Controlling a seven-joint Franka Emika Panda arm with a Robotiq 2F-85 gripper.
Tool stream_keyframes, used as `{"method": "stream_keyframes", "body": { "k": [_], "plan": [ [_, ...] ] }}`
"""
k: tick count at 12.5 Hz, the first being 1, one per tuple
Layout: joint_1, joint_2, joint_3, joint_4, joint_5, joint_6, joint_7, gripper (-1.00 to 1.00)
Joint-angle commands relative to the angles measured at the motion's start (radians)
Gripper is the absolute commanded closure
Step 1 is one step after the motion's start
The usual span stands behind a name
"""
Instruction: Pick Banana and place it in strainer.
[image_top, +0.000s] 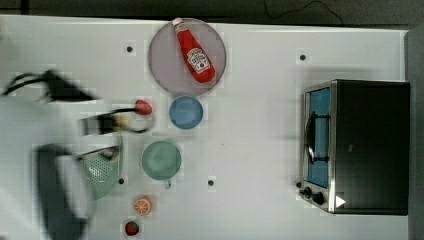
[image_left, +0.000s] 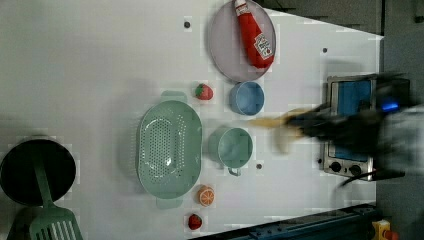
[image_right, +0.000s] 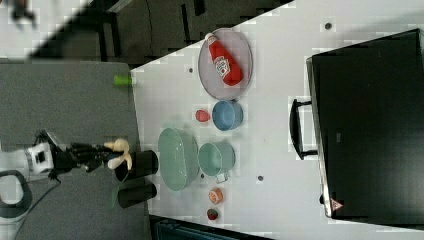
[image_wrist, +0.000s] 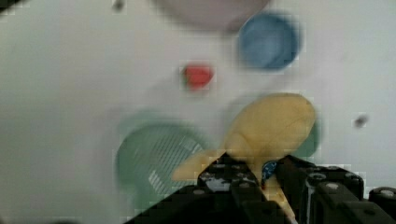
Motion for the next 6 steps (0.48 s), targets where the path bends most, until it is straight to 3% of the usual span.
{"method": "stream_keyframes", "body": {
  "k": [1,3,5,6],
  "plan": [
    [0.052,0.093,0.101,-0.018,0.018,0.059,0.316,0.51],
    [0.054,0.188,0.172,-0.04,-0.012,0.156,0.447,0.51],
    [0.056,0.274,0.204,-0.082,-0.105,0.257,0.581,0.51],
    [0.057,0.308,0.207,-0.101,-0.135,0.306,0.639,0.42]
  ]
}}
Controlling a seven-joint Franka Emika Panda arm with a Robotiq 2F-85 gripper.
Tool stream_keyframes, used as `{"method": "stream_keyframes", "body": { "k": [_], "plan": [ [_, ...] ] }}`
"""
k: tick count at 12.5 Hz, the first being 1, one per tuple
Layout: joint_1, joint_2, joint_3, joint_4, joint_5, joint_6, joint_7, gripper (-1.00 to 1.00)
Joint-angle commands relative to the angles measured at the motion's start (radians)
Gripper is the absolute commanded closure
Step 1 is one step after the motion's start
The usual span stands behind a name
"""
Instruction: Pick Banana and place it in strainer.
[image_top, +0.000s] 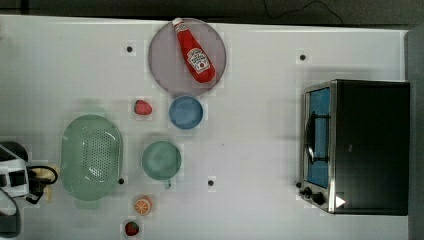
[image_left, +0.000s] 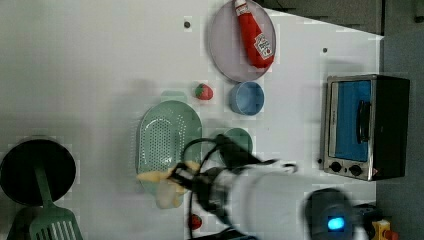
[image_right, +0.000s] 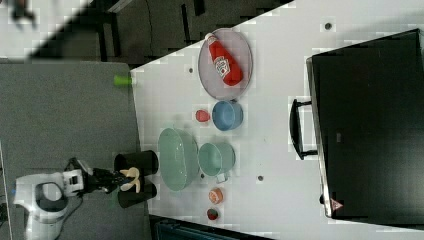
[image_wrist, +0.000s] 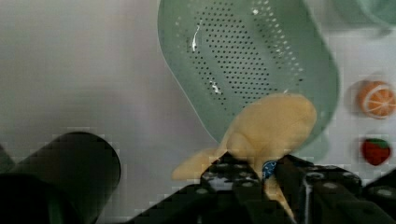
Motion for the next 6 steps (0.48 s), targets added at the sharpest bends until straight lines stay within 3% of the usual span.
{"method": "stream_keyframes", "body": {
  "k": [1,6],
  "plan": [
    [-0.06,0.06,-0.045,-0.039,-0.044,0.105,0.248,0.21],
    [-0.06,0.081,-0.047,-0.066,-0.047,0.181,0.249,-0.93]
  ]
}}
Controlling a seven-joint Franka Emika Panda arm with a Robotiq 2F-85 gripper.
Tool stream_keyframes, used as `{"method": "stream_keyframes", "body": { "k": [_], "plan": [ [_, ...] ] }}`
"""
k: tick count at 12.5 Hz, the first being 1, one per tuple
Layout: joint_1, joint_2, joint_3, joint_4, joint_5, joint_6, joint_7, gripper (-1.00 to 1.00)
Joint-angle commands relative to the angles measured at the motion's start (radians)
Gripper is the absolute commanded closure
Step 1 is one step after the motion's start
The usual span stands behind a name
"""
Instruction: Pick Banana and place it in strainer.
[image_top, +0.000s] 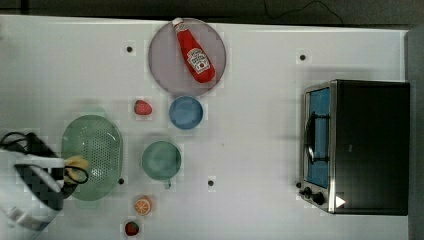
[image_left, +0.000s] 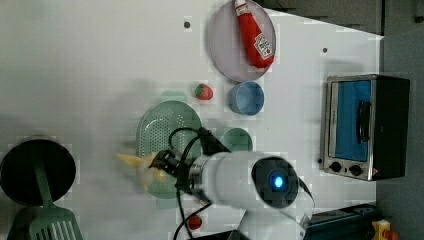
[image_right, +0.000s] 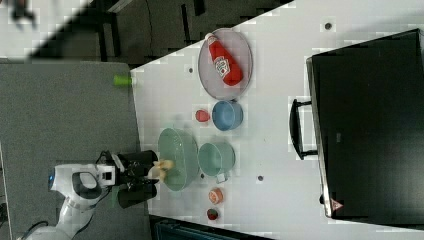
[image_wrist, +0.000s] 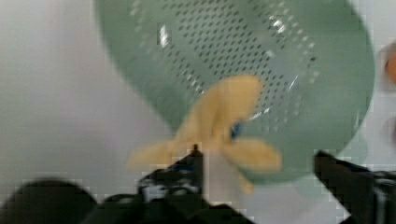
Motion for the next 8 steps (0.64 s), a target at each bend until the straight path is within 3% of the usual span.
{"method": "stream_keyframes", "body": {
  "k": [1,5,8],
  "plan": [
    [-0.043,-0.075,-0.021,0.024,-0.015,0.022,0.089,-1.0],
    [-0.111,-0.223,-0.089,0.024,-0.012,-0.028,0.038,-1.0],
    [-0.172,-0.37,-0.188,0.038,0.003,-0.158,-0.221,-1.0]
  ]
}}
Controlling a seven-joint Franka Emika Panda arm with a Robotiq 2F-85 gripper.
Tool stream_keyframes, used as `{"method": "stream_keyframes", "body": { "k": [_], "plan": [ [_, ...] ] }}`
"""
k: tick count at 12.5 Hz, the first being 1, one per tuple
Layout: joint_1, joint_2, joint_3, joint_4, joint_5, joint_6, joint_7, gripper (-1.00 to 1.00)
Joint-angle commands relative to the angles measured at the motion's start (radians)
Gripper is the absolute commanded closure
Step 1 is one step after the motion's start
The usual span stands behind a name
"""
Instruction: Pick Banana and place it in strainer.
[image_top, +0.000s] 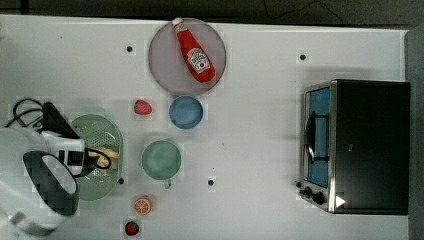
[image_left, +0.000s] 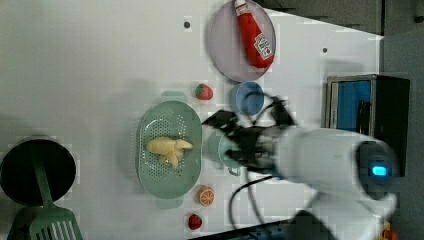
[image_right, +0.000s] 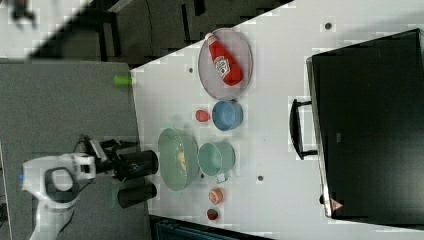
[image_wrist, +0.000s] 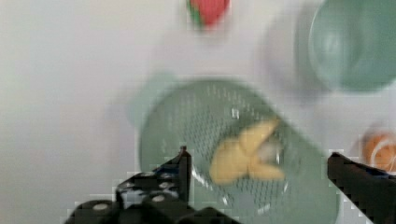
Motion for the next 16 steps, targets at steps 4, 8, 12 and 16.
{"method": "stream_keyframes", "body": {
  "k": [4,8,12,16],
  "plan": [
    [-0.131,-0.297,-0.345,0.068,0.143,-0.297,-0.538,-1.0],
    [-0.133,-0.407,-0.572,0.079,0.118,-0.378,-0.812,-1.0],
    [-0.132,-0.428,-0.61,0.081,0.061,-0.422,-0.81,-1.0],
    [-0.132,-0.428,-0.608,0.073,0.065,-0.432,-0.81,-1.0]
  ]
}}
